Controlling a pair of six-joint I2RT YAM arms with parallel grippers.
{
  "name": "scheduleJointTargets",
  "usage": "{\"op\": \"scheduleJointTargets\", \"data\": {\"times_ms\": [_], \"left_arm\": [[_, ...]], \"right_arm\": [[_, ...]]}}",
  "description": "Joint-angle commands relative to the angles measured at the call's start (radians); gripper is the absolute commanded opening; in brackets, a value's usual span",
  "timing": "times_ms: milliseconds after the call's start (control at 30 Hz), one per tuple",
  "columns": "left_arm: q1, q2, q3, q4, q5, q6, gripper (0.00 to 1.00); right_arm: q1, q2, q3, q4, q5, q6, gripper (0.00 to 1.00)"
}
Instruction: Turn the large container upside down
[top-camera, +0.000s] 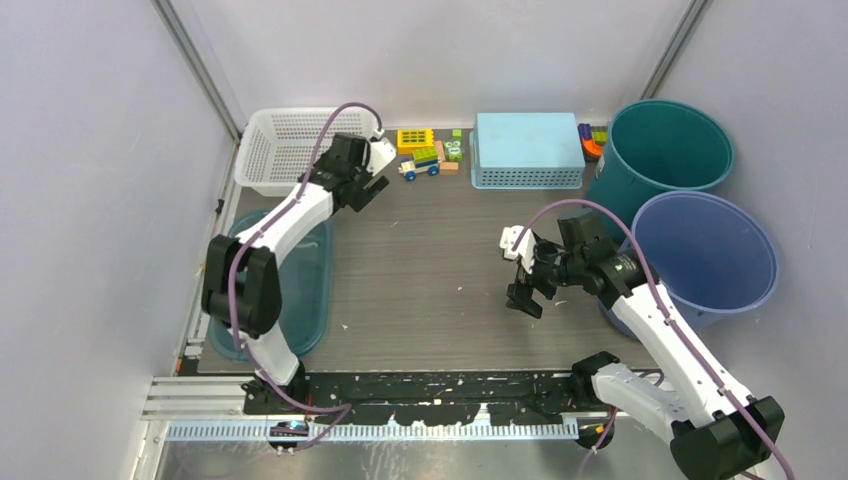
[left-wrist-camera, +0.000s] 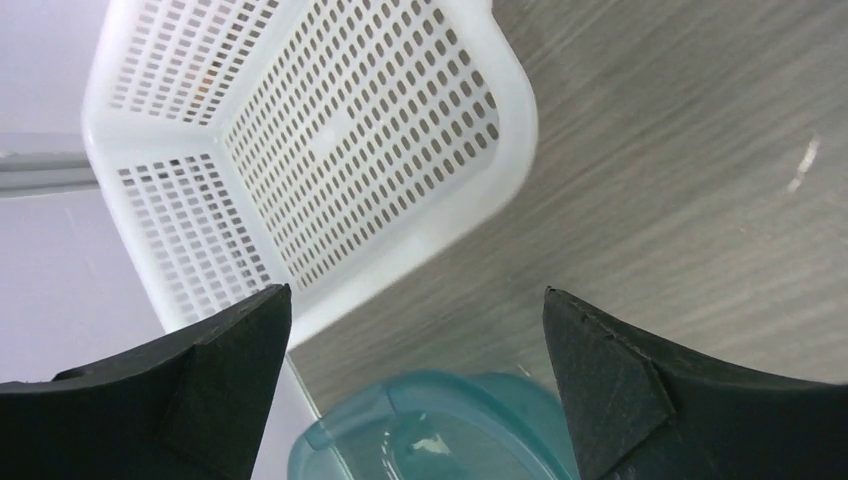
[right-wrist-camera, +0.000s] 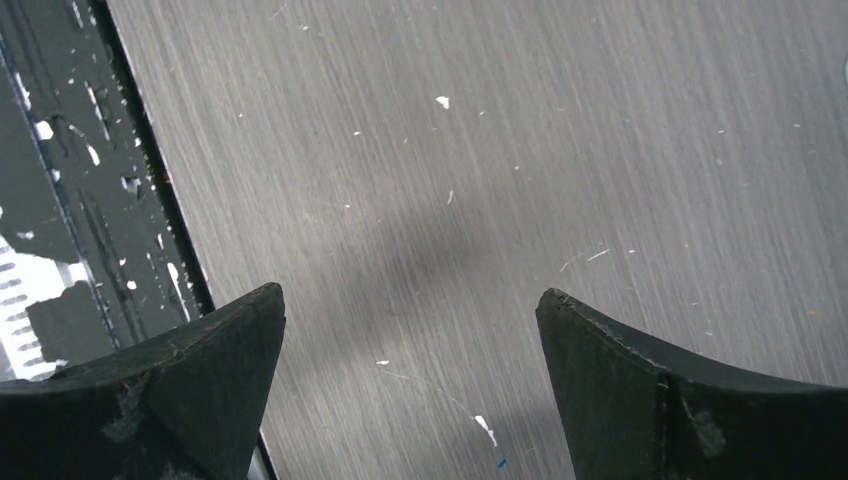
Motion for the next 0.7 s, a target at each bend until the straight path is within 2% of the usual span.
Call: {"op": "scheduleJointTargets", "data": {"times_ms": [0,267,467,667], "left_arm": [[-0.023,0.089,0.112,0.085,-0.078,0.07,0.97],[-0.062,0.25,0.187,0.097,-0.129,0.083,0.91],[-0.066,0.311,0.234,0.074,-0.136,0.072,0.83],[-0.066,0.343,0.256,0.045,-0.135,0.07,0.69]], "right_arm": [[-0.044,-0.035,-0.012,0.073,-0.073,0.002,1.0],[-0.076,0.0,-0.041,0.081,-0.111,0.001,1.0],[-0.088,-0.015,-0.054,0.087,-0.104,-0.015,1.0],[-0.094,-0.022,-0.057,0.092,-0.098,-0.021,1.0]]}}
